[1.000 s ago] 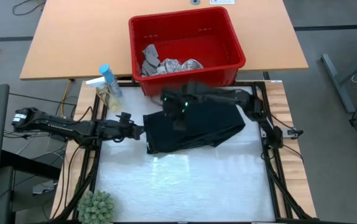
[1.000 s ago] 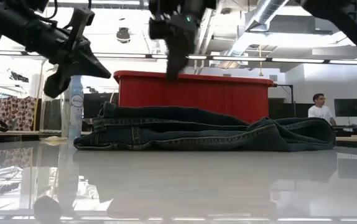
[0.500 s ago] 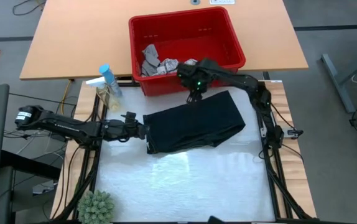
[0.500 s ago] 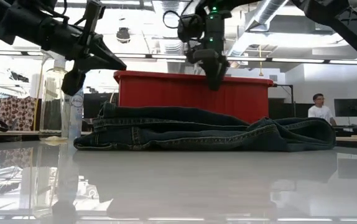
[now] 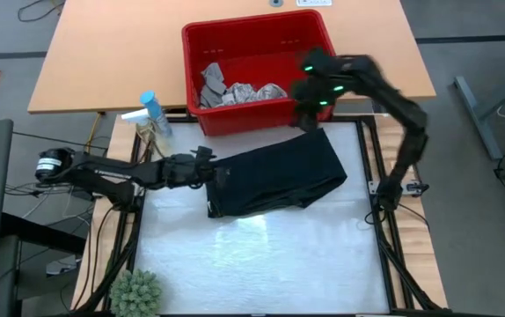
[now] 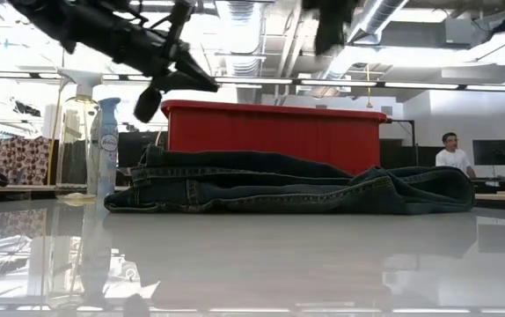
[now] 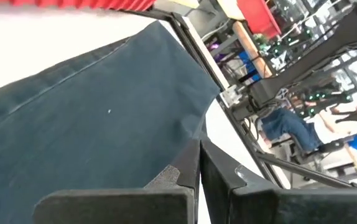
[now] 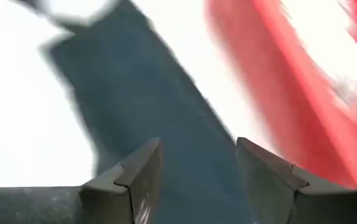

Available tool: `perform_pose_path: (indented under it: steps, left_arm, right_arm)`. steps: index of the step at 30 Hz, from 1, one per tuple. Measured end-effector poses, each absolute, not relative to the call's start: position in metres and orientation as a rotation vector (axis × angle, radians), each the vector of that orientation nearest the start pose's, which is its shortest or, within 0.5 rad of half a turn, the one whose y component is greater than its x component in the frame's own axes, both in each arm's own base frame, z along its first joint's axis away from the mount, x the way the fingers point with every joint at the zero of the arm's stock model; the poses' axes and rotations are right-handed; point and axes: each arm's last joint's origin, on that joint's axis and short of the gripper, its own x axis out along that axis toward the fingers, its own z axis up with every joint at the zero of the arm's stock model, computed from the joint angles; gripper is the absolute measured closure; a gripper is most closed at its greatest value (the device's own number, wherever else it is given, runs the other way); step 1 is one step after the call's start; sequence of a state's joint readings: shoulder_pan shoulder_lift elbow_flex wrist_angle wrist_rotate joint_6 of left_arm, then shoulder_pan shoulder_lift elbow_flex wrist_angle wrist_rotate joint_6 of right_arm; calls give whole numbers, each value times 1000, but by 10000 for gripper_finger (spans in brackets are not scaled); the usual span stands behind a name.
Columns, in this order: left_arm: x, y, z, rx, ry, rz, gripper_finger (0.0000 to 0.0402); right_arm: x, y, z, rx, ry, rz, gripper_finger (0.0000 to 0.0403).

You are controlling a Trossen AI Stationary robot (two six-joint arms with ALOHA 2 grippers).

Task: Fold Laundry from Bin
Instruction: Fold the blue jeans

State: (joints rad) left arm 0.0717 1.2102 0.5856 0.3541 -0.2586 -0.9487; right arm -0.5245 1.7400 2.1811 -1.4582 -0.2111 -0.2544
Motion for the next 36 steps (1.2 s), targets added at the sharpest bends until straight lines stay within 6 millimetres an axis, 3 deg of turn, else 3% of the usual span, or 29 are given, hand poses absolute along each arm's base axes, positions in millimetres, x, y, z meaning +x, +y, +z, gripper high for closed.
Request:
perform_pose_path:
  steps: [3,7,11,14,17,24,31,36]
  left_arm:
    - [267,34,240,-861,97,403,401]
    - [287,48,253,-787,109,368,402]
    - [306,60,259,-727,149,267,402]
    - [317,67,253,-730,199,190,401]
    - [326,70,239,-766,250,186,401]
    - [334,70,218,-828,324,208,401]
    - [330,51,202,-819,519,219,401]
    - [323,40,191,-777,664,240,401]
  right_arm:
    - [243,-132,476,82,742,24,173]
    - [188,-117,510,-2,605,-49,173]
    - [139,-106,527,-39,515,-123,173]
    - [114,-103,519,-27,475,-155,173]
    - [105,-108,492,13,427,-124,173]
    - [103,-131,395,186,318,-157,173]
    - [92,-141,325,364,521,-686,173]
    - [93,-143,288,529,692,-859,173]
